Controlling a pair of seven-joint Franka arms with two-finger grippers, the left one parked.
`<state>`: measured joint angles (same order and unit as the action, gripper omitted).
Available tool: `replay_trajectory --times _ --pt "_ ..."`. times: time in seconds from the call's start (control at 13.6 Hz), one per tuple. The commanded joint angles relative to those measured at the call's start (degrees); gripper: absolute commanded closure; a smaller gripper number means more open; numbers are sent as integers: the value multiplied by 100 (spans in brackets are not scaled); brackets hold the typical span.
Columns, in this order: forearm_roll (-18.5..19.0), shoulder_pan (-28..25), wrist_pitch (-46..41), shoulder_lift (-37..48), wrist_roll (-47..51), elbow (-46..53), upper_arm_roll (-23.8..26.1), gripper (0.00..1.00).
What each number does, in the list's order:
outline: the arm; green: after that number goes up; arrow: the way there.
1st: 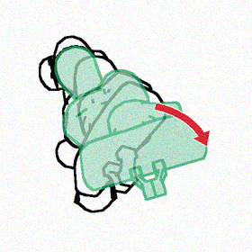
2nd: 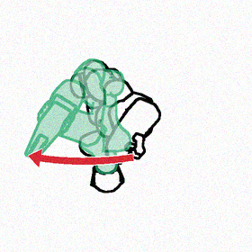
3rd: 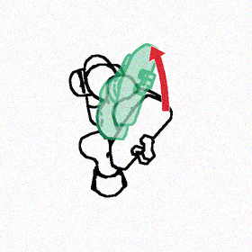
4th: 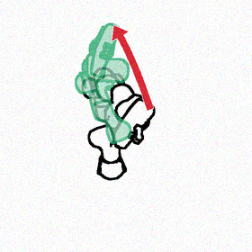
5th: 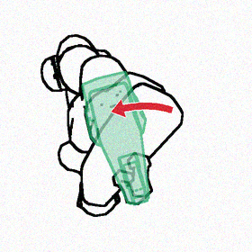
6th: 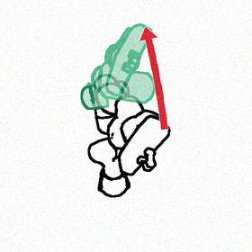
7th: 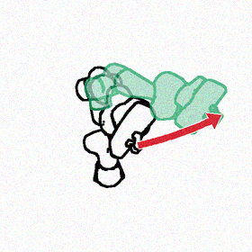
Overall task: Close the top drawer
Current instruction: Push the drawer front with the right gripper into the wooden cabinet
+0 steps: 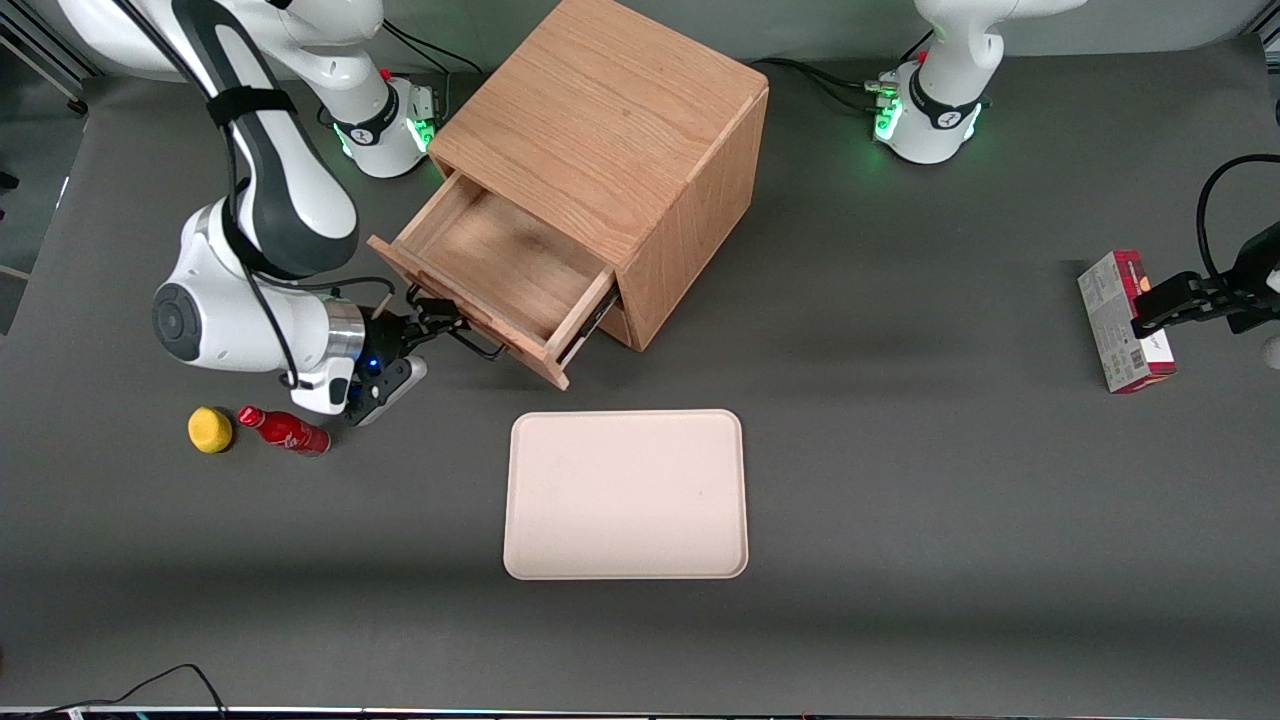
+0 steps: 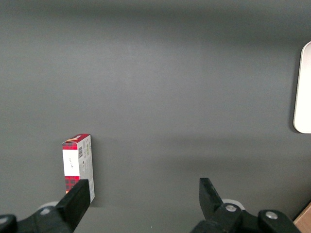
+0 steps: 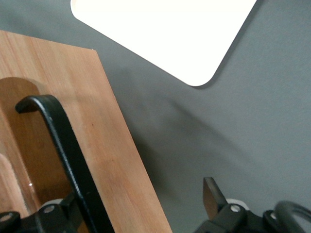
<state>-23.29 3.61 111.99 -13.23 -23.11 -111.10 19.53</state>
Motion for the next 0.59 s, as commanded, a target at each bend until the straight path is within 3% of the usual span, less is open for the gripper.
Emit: replay_trajectory --times 0.0,0.51 --pt "-360 0 235 461 149 -525 156 0" --pt "-519 9 754 830 719 -1150 700 0"
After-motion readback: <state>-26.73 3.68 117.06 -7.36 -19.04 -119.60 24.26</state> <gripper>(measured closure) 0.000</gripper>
